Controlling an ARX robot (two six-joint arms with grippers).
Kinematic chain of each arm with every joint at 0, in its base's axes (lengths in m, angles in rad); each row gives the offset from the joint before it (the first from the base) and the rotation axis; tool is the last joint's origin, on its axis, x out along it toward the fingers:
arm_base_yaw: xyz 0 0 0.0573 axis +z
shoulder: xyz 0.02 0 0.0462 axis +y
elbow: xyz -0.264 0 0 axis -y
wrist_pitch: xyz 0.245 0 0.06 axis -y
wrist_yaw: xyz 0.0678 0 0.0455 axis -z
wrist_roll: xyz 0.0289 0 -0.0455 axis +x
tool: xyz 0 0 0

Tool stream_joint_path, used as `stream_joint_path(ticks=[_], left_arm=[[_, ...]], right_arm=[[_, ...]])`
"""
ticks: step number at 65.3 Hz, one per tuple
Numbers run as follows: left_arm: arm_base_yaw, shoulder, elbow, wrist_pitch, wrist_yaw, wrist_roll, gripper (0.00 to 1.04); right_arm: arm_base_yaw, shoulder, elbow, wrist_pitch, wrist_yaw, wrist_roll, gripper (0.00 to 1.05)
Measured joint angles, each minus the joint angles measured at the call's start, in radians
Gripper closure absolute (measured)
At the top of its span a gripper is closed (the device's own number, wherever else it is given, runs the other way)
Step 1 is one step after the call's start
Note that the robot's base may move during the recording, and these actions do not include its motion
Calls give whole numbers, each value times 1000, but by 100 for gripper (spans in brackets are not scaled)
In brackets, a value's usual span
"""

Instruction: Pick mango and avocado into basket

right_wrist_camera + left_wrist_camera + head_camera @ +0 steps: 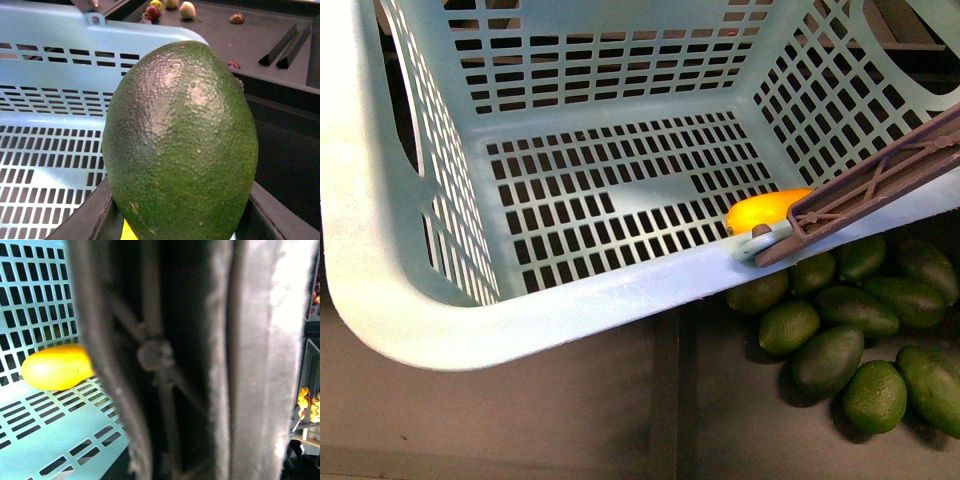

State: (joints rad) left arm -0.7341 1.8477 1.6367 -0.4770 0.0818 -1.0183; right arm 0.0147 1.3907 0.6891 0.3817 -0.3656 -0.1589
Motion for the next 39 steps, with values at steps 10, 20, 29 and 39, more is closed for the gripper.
stream_joint_path(ticks=[10, 20, 29, 39], left_arm=[[0, 0, 0, 0, 0, 0, 91], [0, 0, 0, 0, 0, 1, 91], [0, 0, 0, 0, -4, -2, 91], [1, 0, 0, 0, -2, 0, 91]], right_arm=[[11, -5, 0, -19, 29, 13, 31], [-11, -42, 0, -48, 56, 56, 8], [-101, -151, 0, -134, 96, 143, 9], [-118, -238, -166, 212, 267, 162, 30]])
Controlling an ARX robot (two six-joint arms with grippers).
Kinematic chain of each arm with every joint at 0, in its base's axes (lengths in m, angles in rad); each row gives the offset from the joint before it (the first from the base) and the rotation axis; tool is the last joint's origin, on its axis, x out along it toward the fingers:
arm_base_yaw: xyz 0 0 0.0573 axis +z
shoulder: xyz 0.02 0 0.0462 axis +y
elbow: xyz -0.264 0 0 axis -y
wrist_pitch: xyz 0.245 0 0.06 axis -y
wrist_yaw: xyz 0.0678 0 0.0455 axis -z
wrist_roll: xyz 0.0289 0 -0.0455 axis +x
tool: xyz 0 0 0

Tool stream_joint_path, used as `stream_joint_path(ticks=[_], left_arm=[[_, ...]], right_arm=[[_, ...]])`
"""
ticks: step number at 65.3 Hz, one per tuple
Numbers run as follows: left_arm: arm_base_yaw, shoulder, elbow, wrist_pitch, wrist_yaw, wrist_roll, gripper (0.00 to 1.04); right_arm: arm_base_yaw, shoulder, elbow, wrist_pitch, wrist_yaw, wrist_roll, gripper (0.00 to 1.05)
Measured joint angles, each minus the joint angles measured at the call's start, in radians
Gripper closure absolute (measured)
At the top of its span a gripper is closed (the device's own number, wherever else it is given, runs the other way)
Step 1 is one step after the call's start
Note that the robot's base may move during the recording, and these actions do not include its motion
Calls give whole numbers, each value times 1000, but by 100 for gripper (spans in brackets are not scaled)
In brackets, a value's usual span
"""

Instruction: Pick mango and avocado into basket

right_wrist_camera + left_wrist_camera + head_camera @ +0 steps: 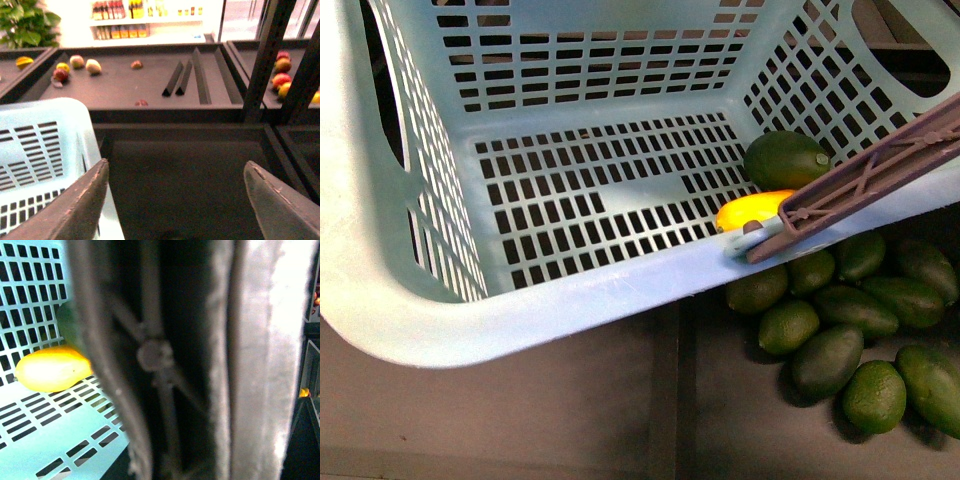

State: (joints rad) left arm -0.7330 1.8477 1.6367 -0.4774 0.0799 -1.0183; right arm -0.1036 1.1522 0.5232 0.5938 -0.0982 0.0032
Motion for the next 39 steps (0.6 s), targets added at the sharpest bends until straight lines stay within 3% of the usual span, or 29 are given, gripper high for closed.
stream_joint_path(ticks=[6, 11, 16, 24, 39], left_arm=[[0, 0, 0, 0, 7, -1, 91], [0, 0, 0, 0, 7, -2, 91], [0, 0, 0, 0, 4, -1, 91], [0, 0, 0, 0, 0, 0, 91], [0, 0, 0, 0, -1, -1, 91]], right_arm=[[18, -57, -114, 90, 13, 0, 49], [25, -90, -162, 101, 24, 0, 60], [49, -145, -231, 109, 61, 0, 79], [97, -209, -294, 110, 90, 0, 100], [99, -321, -378, 83, 95, -1, 103]])
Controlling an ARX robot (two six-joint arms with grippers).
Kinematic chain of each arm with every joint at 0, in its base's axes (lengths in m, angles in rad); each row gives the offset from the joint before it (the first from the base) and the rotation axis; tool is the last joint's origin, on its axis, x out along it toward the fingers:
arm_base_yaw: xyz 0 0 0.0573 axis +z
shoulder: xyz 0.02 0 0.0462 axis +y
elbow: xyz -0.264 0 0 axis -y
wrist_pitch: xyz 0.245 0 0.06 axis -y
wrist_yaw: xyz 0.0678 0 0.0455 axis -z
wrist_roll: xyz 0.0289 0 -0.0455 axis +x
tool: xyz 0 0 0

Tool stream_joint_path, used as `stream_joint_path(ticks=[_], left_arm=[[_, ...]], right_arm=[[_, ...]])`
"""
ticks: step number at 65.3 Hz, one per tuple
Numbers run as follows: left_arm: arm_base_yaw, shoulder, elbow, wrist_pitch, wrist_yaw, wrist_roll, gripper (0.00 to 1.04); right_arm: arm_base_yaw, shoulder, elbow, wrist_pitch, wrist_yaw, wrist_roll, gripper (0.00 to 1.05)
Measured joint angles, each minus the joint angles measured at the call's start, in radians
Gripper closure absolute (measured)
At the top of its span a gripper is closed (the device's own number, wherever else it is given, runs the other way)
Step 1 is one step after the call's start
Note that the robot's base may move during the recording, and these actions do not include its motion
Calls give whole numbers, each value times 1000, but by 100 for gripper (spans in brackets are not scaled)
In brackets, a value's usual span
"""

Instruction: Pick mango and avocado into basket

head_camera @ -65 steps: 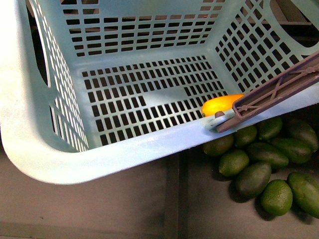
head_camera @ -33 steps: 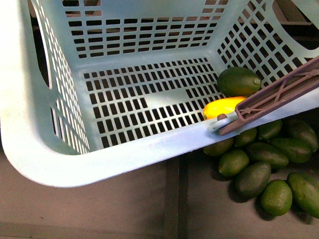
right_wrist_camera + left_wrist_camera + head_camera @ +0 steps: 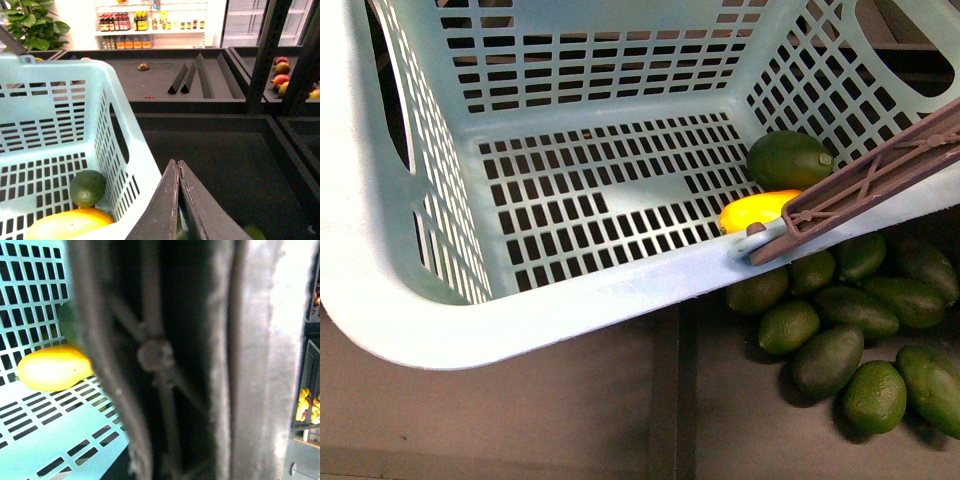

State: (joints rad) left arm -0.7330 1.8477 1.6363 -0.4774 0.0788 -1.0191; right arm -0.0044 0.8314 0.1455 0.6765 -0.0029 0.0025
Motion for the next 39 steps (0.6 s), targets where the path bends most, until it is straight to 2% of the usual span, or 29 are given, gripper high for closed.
stream_joint_path(ticks=[34, 39], left_arm=[[0, 0, 0, 0, 3, -1, 91], [0, 0, 0, 0, 3, -1, 91]], right_arm=[[0, -266, -102, -165, 2, 0, 103], [0, -279, -128, -137, 2, 0, 103]])
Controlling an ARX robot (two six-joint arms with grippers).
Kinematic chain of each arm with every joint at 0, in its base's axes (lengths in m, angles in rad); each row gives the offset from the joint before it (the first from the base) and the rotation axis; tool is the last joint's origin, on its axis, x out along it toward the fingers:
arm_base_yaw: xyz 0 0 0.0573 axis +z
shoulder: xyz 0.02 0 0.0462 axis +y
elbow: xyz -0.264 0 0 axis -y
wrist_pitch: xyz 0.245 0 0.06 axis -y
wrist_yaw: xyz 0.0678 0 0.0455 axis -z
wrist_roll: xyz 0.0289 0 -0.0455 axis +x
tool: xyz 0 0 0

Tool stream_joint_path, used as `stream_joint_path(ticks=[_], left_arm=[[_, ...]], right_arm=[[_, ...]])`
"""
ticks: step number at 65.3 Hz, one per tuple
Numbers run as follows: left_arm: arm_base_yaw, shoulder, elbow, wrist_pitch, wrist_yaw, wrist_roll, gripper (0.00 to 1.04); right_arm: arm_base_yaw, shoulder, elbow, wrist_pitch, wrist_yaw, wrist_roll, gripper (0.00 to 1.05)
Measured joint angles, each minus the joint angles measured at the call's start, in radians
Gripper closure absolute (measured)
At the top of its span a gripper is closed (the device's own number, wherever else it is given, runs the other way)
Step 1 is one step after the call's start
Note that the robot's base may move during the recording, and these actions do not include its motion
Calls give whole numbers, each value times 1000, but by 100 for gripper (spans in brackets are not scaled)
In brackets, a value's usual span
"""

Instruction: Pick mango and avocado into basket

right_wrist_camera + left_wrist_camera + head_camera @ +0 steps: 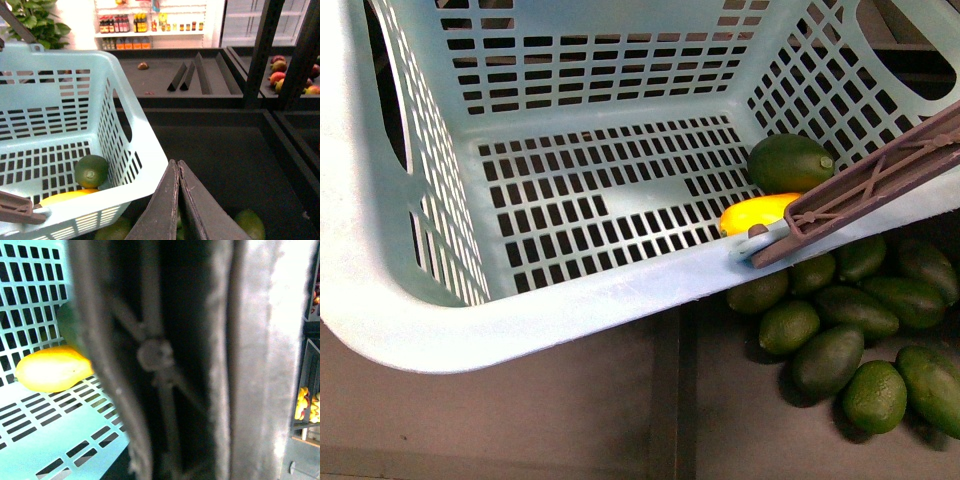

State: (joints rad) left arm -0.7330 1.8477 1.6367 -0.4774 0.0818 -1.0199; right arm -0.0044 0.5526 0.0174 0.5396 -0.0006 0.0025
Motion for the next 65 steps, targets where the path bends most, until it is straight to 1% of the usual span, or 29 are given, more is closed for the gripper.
stream_joint_path(ticks=[36, 65], left_arm=[[0, 0, 0, 0, 0, 1, 91], [0, 0, 0, 0, 0, 0, 91]], right_arm=[[1, -241, 0, -228, 1, 0, 103], [1, -365, 0, -352, 1, 0, 103]])
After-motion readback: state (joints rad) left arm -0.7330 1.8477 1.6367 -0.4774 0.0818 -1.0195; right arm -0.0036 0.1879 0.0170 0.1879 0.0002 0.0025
